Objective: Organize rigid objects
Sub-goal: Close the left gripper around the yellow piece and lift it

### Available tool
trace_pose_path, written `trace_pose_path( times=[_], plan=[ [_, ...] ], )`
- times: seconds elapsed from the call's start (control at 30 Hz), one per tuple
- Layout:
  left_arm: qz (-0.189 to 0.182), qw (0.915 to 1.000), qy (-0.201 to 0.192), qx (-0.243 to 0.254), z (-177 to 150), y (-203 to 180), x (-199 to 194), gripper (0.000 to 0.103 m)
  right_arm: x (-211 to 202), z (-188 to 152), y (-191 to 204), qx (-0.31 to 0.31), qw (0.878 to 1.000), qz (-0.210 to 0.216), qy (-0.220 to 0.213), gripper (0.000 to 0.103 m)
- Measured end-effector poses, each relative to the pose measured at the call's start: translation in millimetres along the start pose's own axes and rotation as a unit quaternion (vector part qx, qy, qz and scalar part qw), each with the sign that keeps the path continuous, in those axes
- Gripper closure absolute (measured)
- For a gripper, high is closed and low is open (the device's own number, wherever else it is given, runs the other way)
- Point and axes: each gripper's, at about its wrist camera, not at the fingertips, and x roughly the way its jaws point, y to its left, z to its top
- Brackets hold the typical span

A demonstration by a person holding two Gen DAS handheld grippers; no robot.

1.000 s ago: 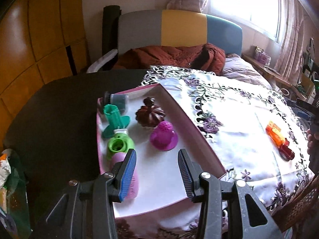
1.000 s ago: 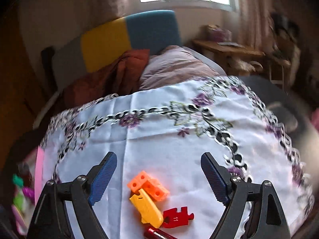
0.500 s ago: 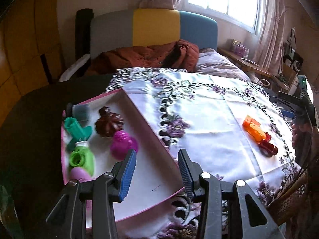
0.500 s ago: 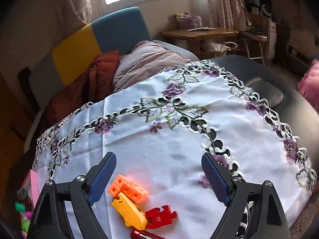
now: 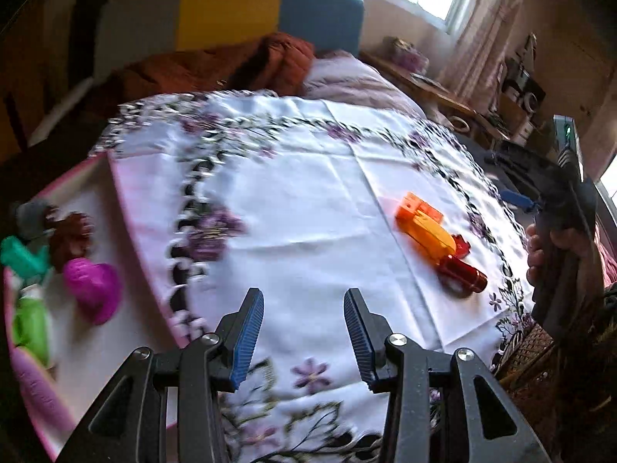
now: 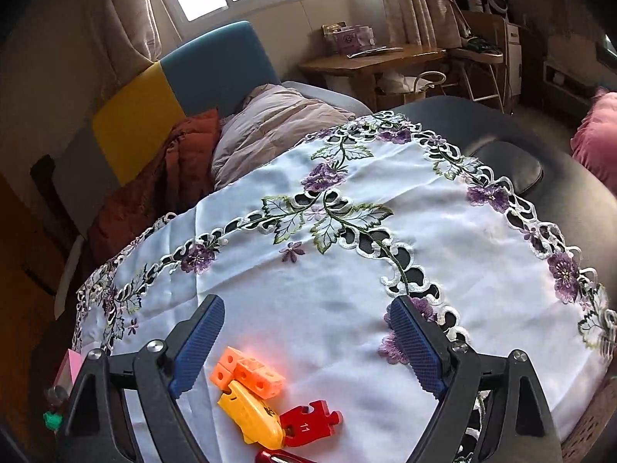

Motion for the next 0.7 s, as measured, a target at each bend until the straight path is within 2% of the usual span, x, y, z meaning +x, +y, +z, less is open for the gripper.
trace_pose_path(
  times=[0.23, 0.47, 0.6, 0.7],
  plan=[
    [-0.057, 0.9979, 0.030, 0.012, 24, -35, 38, 0.059, -2, 2, -2, 0.008, 1.000, 0.008, -0.004, 0.014],
    [-0.112, 0.9908, 0.077, 0.000, 48, -68, 81, 0.059, -7, 5, -12, 0.035, 0.999, 0.014, -0.016, 0.011],
    [-0.130, 0.9866, 0.098, -0.002, 58, -88, 103, 0.060, -8, 6, -17, 0.051, 0.998, 0.021, -0.017, 0.011],
    [-0.130, 0.9854, 0.110, -0.008, 64, -98, 117, 0.060, -9, 6, -18, 0.056, 0.998, 0.027, -0.021, 0.011]
  ],
)
